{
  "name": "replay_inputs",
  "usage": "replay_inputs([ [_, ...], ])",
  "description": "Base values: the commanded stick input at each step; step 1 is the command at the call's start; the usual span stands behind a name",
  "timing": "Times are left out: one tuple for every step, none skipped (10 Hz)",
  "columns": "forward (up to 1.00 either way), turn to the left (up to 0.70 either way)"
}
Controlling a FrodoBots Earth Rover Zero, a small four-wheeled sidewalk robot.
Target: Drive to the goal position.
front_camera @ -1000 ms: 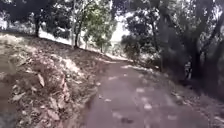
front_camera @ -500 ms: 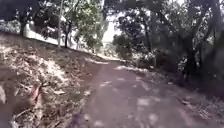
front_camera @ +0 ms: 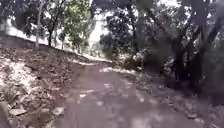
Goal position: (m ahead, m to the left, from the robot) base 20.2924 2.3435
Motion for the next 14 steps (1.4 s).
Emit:
replay_inputs([
  [1.00,0.00],
  [1.00,0.40],
  [1.00,0.40],
  [1.00,0.40],
  [1.00,0.40],
  [1.00,0.18],
  [1.00,0.00],
  [1.00,0.00],
  [1.00,0.00],
  [1.00,0.00],
  [1.00,0.00],
  [1.00,0.00],
  [1.00,0.00],
  [1.00,0.00],
])
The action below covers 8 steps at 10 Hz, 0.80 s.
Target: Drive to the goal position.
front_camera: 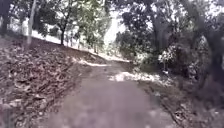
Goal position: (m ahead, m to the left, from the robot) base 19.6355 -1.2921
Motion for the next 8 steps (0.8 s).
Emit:
replay_inputs([
  [1.00,0.00],
  [1.00,0.00],
  [1.00,0.00],
  [1.00,0.00],
  [1.00,0.00],
  [1.00,0.00],
  [1.00,0.00],
  [1.00,0.00],
])
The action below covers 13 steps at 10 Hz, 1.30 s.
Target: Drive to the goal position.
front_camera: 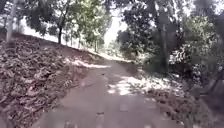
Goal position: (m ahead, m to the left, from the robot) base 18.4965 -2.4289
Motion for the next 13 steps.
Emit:
replay_inputs([
  [1.00,0.00],
  [1.00,0.00],
  [1.00,0.00],
  [1.00,0.00],
  [1.00,0.00],
  [1.00,0.00],
  [1.00,0.00],
  [1.00,0.00],
  [1.00,0.00],
  [1.00,0.00],
  [1.00,0.00],
  [1.00,0.00],
  [1.00,0.00],
])
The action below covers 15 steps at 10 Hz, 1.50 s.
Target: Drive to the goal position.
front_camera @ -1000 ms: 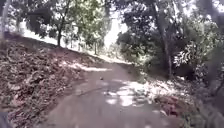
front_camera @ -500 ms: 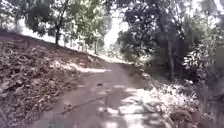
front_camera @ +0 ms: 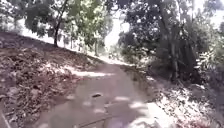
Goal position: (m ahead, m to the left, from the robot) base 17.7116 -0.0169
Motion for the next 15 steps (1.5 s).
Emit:
replay_inputs([
  [1.00,0.00],
  [1.00,0.00],
  [1.00,0.00],
  [1.00,0.00],
  [1.00,0.00],
  [1.00,0.00],
  [1.00,0.00],
  [1.00,0.00],
  [1.00,0.00],
  [1.00,0.00],
  [1.00,0.00],
  [1.00,0.00],
  [1.00,0.00],
  [1.00,0.00],
  [1.00,0.00],
])
